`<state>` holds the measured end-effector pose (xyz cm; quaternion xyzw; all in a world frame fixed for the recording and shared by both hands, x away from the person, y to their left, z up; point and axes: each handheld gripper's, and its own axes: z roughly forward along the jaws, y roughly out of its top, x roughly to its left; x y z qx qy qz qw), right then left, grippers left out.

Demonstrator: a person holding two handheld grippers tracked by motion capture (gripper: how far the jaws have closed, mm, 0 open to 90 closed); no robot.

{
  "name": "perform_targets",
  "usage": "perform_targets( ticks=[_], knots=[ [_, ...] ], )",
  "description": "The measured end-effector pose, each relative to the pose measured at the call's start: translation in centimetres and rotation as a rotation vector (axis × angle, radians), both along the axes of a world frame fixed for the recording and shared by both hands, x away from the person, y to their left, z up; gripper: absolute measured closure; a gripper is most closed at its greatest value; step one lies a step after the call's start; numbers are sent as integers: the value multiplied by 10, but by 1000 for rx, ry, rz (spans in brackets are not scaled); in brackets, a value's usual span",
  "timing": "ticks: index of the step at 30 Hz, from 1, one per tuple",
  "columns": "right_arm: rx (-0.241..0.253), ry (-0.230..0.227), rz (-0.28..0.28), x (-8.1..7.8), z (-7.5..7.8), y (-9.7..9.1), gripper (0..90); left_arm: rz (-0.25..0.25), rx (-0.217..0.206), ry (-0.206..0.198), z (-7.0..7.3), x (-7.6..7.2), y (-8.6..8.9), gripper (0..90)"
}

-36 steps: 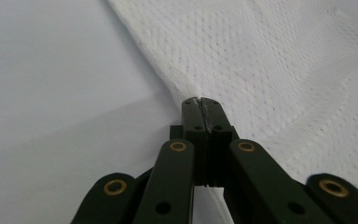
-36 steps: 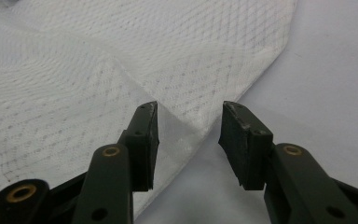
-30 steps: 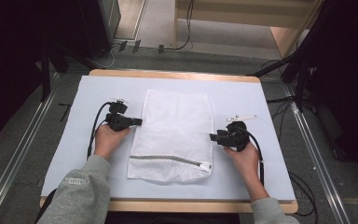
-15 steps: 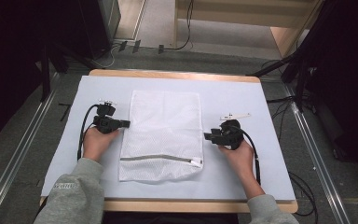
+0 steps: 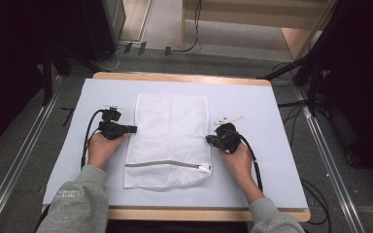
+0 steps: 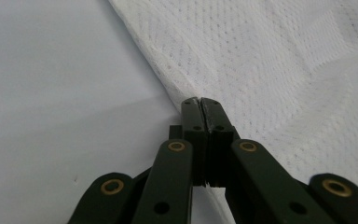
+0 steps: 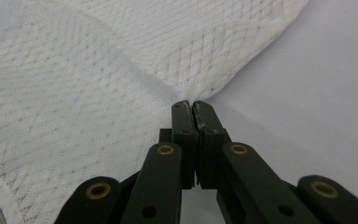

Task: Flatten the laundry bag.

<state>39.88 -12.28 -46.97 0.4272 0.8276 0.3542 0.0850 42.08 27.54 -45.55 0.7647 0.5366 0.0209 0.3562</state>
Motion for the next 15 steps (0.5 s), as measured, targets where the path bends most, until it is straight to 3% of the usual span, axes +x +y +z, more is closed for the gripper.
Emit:
perform_targets(
  ticks=[5,7,9,10,13,15],
  knots=[
    [-41,-37,-10,11,2,-2,900,-4,9,-18,0,9,-4,900],
    [-26,-28,-23,18,0,-7,892,-6,6,-17,-1,11,-4,883],
    [10,-13,-30,21,-1,-10,797,-12,14,-33,1,9,-5,808],
    [10,-7,-43,20,0,-11,758,-25,32,-45,5,6,-4,787],
    [18,-29,-16,9,11,-15,752,-46,17,-58,14,-5,-2,716],
    [55,-35,2,-2,20,-19,786,-68,2,-58,21,-16,0,704]
  ],
)
